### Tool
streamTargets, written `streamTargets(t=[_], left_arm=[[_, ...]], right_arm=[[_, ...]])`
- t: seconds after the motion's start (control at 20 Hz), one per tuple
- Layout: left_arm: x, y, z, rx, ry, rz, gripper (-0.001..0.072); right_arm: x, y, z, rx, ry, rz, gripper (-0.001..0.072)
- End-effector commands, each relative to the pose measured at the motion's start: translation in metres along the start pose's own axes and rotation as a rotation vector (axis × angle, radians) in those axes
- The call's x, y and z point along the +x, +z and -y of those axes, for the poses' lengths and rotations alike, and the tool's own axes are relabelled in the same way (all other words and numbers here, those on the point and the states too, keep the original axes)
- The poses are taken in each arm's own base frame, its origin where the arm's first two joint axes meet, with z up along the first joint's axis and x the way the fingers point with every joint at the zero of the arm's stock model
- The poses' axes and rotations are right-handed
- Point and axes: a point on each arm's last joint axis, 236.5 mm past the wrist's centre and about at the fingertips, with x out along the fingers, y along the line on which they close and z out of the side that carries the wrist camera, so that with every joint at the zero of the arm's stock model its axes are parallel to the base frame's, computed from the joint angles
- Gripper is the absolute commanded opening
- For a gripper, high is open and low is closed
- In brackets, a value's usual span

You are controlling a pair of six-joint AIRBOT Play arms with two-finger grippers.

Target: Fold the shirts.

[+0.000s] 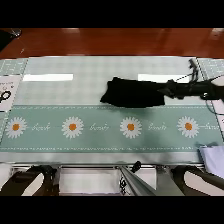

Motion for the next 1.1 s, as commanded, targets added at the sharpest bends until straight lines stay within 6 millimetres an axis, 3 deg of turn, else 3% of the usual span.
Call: streamTargets(t=[0.0,0.15,0.35,0.6,0.85,1.05], left_arm=[[0.012,0.005,0.015,-0.049,-0.084,0.011,0.0024],[0.022,0.017,0.029,-0.04,-0.133,0.054,0.0024],[0.034,0.014,0.051,0.006,-0.194,0.04,0.0024],[0.037,0.008,0.073,0.073,-0.249,0.025,0.0025],[0.036,0.007,0.091,0.104,-0.294,0.032,0.0024],[0.037,0.011,0.091,0.15,-0.289,0.056,0.0025]], right_arm=[[-0.102,0.013,-0.063,-0.163,-0.125,0.108,0.0032],[-0.18,0.026,-0.09,-0.216,-0.27,0.26,0.0032],[-0.235,0.015,-0.087,-0.147,-0.366,0.272,0.0032],[-0.28,-0.008,-0.048,0.026,-0.485,0.25,0.0032],[-0.311,-0.027,-0.011,0.18,-0.593,0.258,0.0031],[-0.334,-0.037,0.008,0.262,-0.713,0.304,0.0031]])
